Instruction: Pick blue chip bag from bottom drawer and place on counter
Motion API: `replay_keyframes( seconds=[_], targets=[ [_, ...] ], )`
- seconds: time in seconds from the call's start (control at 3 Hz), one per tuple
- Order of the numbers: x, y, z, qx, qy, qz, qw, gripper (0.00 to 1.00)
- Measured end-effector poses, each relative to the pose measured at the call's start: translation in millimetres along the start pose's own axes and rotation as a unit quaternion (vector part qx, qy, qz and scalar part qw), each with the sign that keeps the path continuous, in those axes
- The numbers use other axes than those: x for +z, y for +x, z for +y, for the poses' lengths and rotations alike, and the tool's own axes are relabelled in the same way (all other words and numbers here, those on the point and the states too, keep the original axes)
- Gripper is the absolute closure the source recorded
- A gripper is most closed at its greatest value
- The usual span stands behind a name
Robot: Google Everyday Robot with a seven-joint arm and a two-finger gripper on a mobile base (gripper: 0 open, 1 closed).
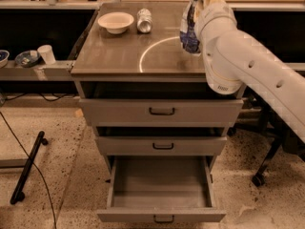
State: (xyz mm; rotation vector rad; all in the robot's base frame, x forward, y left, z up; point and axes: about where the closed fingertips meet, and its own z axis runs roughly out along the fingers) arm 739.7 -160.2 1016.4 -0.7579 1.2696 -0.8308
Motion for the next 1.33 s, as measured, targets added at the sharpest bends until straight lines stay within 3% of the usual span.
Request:
replay_keyframes(
  seconds=[0.67,1.0,1.33],
  targets=[
    [-0.6,-3.6,0.8,0.003,-0.001,-0.005,1.0,0.2],
    [-0.6,-3.6,0.8,0.003,-0.001,-0.005,1.0,0.0],
    [-0.6,-3.6,0.8,0.003,-0.001,-0.005,1.0,0.0]
  ],
)
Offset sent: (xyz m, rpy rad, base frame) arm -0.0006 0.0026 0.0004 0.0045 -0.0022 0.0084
